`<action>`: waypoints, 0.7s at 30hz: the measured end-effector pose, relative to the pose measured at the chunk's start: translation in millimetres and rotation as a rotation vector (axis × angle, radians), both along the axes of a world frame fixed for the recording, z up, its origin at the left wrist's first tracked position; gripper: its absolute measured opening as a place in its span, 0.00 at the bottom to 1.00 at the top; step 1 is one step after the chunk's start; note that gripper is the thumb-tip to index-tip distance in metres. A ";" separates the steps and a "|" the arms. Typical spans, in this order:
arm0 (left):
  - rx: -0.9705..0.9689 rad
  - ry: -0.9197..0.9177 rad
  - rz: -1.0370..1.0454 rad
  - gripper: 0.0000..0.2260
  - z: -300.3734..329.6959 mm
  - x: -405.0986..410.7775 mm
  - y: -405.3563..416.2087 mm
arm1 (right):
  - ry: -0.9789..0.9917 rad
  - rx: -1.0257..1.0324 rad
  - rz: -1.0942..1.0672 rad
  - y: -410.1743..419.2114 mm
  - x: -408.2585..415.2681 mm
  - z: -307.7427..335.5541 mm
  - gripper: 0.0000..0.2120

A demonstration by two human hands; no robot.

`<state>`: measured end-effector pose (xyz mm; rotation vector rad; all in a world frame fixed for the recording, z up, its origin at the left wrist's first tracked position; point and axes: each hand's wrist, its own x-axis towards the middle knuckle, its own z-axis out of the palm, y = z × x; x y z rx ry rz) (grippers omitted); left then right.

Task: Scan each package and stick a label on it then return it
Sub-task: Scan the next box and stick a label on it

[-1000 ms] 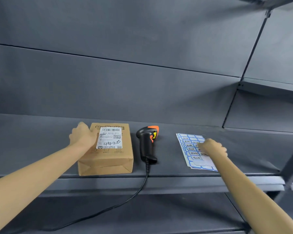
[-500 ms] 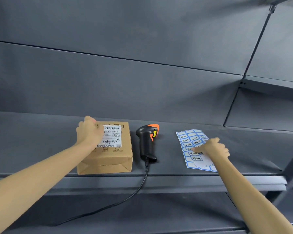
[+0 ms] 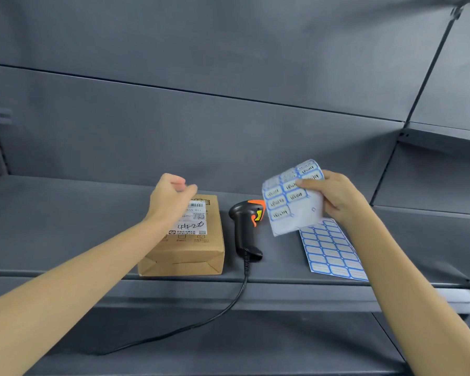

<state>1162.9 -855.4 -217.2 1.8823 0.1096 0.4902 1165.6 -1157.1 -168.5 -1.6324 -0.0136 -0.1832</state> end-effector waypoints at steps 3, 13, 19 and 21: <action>-0.498 0.241 -0.308 0.26 17.5 -6.5 -9.4 | -0.044 0.186 0.183 41.1 -5.2 13.9 0.13; -0.720 0.309 -0.566 0.18 20.1 -15.7 -2.6 | 0.000 -0.103 0.180 134.3 -7.5 -12.1 0.18; -0.820 0.232 -0.501 0.16 18.4 -17.1 8.3 | -0.312 -0.431 -0.167 141.8 -18.2 -30.6 0.07; -0.819 0.203 -0.500 0.16 20.4 -18.8 5.8 | -0.316 -0.455 -0.123 145.4 -20.6 -36.5 0.07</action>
